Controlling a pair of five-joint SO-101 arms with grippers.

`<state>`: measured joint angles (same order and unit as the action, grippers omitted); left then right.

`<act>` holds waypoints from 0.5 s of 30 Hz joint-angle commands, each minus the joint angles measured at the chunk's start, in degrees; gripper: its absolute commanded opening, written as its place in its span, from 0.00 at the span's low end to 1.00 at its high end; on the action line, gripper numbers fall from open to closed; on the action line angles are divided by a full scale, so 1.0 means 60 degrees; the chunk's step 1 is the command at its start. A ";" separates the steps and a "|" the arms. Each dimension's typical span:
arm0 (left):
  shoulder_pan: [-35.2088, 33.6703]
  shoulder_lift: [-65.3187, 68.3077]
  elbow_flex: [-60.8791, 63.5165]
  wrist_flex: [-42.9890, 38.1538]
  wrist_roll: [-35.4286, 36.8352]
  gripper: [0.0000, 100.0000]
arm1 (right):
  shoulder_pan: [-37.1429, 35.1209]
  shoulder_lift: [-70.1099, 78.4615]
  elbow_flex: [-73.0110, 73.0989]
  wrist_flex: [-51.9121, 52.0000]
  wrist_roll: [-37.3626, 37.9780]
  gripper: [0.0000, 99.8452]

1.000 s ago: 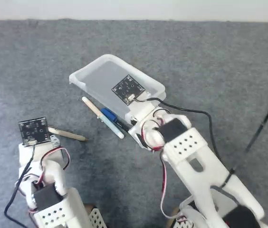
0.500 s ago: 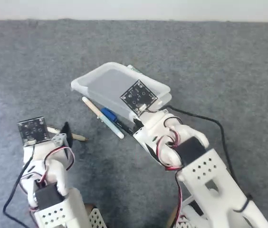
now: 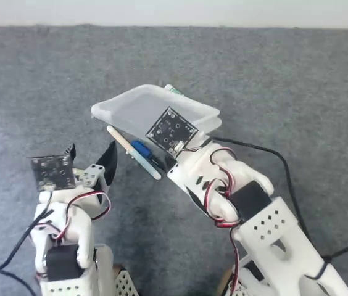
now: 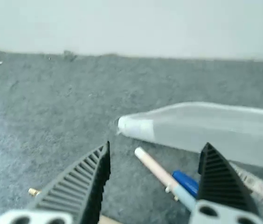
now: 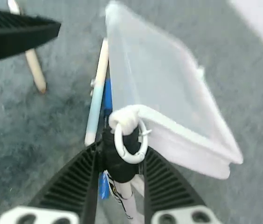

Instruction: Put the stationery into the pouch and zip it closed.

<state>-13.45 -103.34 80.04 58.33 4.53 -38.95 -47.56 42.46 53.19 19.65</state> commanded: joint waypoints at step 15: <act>0.0923 -0.0161 -0.1179 -0.0718 0.2227 0.29 | -0.0916 -0.0432 -0.1319 -0.1663 0.1817 0.01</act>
<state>-10.55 -103.34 76.09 54.02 15.87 -43.34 -47.56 38.42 44.48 28.70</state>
